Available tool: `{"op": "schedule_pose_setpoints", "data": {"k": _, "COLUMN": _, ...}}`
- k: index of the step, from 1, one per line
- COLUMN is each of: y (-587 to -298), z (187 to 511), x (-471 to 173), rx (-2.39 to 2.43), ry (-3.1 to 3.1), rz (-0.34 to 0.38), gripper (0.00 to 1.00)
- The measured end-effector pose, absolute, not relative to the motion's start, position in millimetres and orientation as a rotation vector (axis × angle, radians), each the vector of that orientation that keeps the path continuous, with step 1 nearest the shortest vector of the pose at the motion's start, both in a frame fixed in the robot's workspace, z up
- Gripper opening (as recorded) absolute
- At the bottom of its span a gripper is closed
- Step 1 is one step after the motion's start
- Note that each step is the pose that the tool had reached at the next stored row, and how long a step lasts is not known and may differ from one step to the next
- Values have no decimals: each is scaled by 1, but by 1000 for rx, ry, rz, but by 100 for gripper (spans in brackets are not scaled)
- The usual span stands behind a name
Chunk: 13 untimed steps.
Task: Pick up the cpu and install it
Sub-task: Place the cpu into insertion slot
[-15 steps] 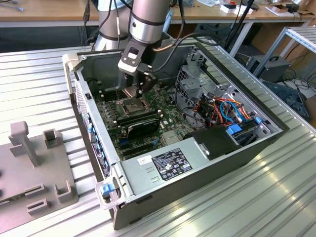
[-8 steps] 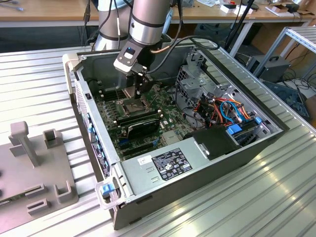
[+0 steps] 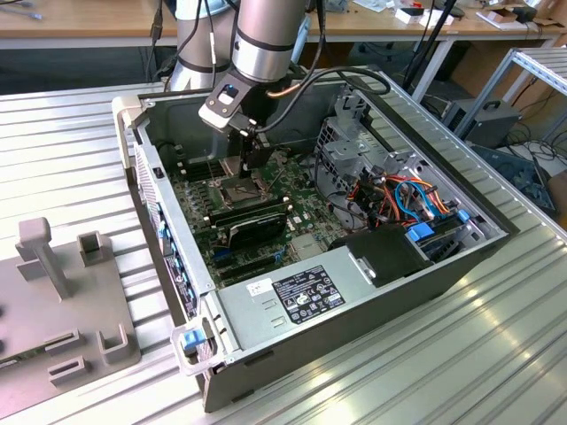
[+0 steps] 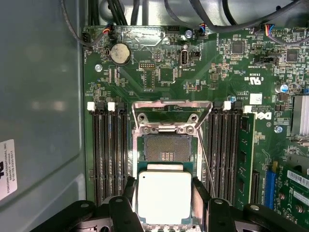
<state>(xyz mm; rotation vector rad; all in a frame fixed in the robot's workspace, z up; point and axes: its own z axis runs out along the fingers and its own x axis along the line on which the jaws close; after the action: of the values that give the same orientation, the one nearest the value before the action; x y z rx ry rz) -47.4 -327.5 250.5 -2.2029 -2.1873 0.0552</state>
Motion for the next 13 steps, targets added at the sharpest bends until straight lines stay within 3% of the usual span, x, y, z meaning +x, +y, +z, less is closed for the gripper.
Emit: {"op": "schedule_pose_setpoints", "data": {"k": 13, "y": -328, "z": 248, "x": -47, "rx": -2222, "ry": -2209, "rz": 29, "gripper": 55}}
